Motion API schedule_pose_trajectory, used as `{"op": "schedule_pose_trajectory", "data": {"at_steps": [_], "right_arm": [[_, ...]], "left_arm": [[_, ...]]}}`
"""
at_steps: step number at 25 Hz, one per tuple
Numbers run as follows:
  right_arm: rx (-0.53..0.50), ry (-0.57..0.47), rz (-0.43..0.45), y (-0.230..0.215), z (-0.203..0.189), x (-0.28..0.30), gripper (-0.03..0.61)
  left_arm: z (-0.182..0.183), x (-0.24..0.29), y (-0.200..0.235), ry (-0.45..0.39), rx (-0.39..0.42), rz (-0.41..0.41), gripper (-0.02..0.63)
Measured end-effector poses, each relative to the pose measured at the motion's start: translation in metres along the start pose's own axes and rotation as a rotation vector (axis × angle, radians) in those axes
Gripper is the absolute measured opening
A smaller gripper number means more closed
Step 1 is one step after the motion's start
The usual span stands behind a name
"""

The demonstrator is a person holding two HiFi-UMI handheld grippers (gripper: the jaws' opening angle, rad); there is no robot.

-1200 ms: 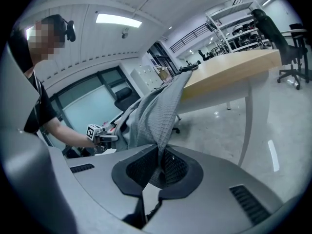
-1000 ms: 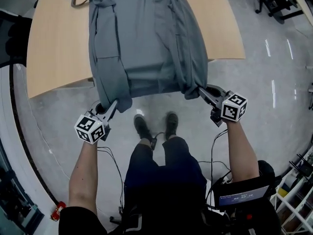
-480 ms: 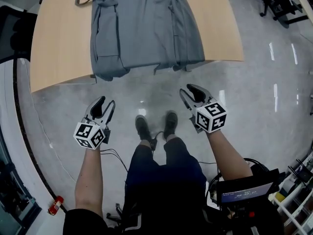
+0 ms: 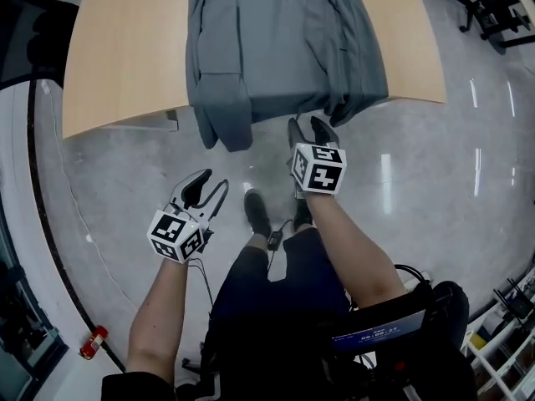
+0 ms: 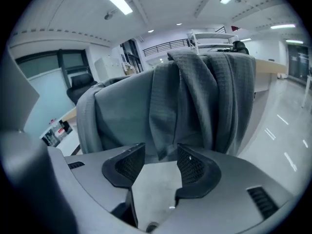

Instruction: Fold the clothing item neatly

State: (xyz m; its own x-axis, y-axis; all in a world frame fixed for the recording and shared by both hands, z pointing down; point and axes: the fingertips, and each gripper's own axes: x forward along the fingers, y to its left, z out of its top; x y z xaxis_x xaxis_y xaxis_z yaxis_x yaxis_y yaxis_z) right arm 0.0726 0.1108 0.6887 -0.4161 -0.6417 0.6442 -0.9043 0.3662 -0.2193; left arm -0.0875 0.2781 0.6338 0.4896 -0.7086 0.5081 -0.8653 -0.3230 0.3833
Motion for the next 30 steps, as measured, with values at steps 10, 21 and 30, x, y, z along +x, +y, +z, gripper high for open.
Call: {"op": "schedule_pose_trajectory", "data": {"at_steps": [10,21,30], "right_arm": [[-0.007,0.017,-0.096,-0.010,0.007,0.020,0.017],[-0.170,0.080,0.037,0.052,-0.020,-0.022,0.014],[-0.256,0.029,0.144,0.100,-0.013,-0.075,0.012]], "left_arm": [[0.003,-0.021,-0.002,-0.016,0.006,-0.050,0.170],[0.014,-0.013,0.003,-0.031,0.012,-0.058,0.170],[0.010,-0.013,0.001,-0.029,0.010,-0.071,0.170]]}}
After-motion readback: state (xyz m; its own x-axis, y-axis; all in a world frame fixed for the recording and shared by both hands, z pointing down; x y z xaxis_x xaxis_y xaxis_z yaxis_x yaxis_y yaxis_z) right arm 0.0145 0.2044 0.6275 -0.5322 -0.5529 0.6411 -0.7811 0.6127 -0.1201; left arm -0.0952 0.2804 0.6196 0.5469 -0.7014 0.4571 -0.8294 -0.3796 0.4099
